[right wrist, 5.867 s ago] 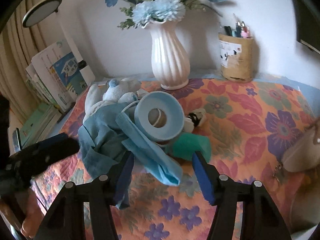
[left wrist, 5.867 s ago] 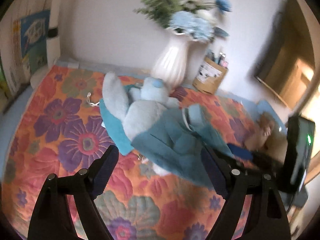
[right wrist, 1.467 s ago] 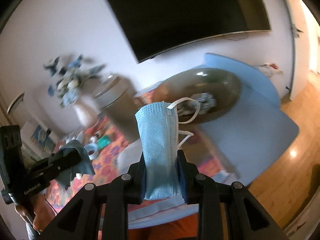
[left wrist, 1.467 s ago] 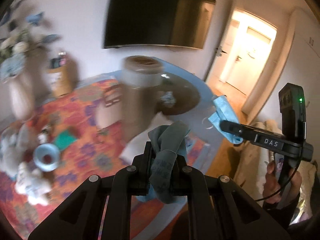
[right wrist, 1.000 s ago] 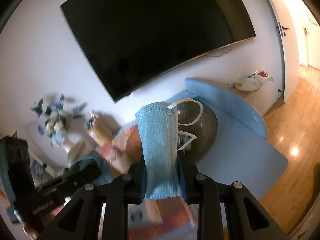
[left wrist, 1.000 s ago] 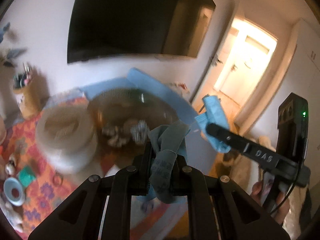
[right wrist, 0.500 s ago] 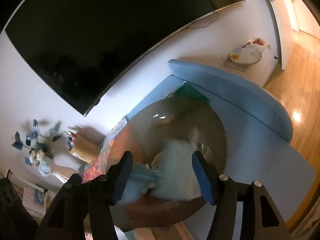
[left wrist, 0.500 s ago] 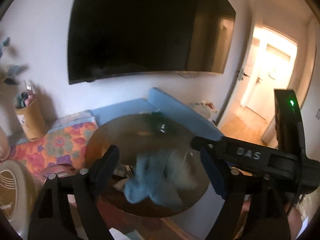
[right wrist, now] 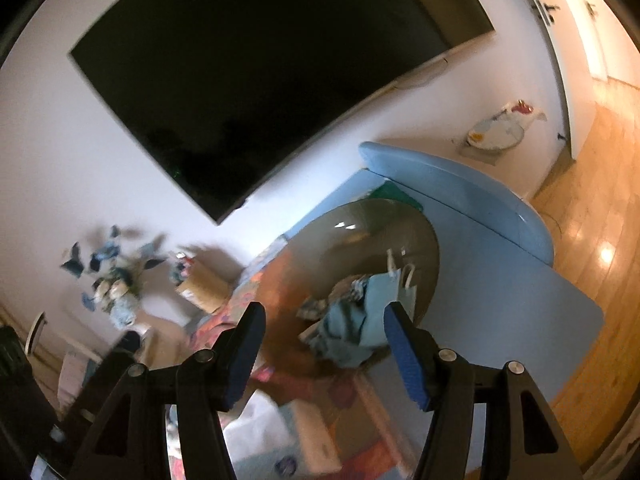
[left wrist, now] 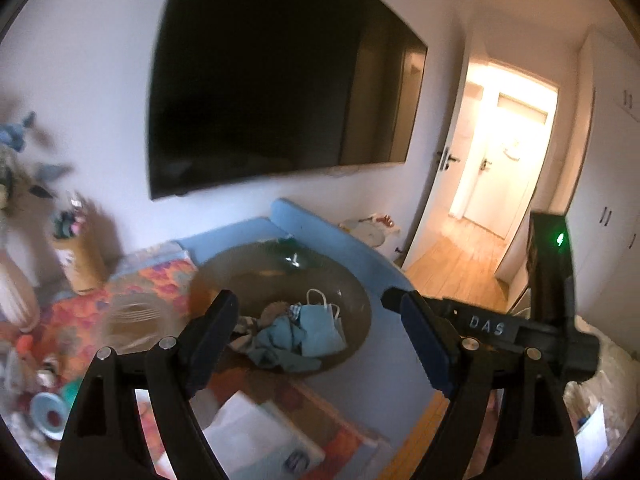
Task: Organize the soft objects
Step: 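Open the left tool over the glass bowl while the right tool releases the mask into it, then move both tools back to the quilt, left tool toward the white plush toy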
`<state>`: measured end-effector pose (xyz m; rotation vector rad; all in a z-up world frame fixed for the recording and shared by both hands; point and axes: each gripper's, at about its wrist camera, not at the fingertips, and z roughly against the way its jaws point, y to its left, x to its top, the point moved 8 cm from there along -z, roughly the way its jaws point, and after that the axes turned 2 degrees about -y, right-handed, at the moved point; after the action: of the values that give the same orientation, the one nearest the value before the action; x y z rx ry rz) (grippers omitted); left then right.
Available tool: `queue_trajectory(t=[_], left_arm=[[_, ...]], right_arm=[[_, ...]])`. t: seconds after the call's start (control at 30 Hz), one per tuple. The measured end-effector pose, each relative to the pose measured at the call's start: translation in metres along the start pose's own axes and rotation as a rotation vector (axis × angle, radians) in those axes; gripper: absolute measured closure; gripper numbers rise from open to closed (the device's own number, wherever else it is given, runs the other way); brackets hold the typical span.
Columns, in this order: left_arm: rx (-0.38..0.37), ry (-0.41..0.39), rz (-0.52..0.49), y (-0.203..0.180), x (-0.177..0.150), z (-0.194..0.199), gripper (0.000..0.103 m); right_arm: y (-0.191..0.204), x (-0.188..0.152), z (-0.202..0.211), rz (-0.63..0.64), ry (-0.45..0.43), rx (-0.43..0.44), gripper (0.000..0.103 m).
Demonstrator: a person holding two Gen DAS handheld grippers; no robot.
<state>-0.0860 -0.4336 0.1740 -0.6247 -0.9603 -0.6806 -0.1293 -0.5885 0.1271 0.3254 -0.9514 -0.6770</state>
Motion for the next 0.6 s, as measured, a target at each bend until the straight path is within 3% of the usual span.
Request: queue_trajectory(t=[0.17,0.3,0.47,0.6], left_arm=[[0.092,-0.019,0.004,0.046,-0.005,0.075,0.021],[0.280,-0.037,-0.018,0.114,-0.009,0.150,0.021],[0.536,-0.136,-0.025,0.196,0.012,0.260,0.021],[0.633,-0.129,-0.044,0.238,0.002,0.296,0.019]], right_arm=[[0.046,-0.040,0.028,0.101,0.014,0.059,0.040],[0.104,-0.085,0.028,0.244,0.088,0.121,0.040],[0.188,-0.142,0.009,0.404,0.176,0.238,0.040],[0.234,-0.186,-0.023,0.470,0.242,0.293,0.039]])
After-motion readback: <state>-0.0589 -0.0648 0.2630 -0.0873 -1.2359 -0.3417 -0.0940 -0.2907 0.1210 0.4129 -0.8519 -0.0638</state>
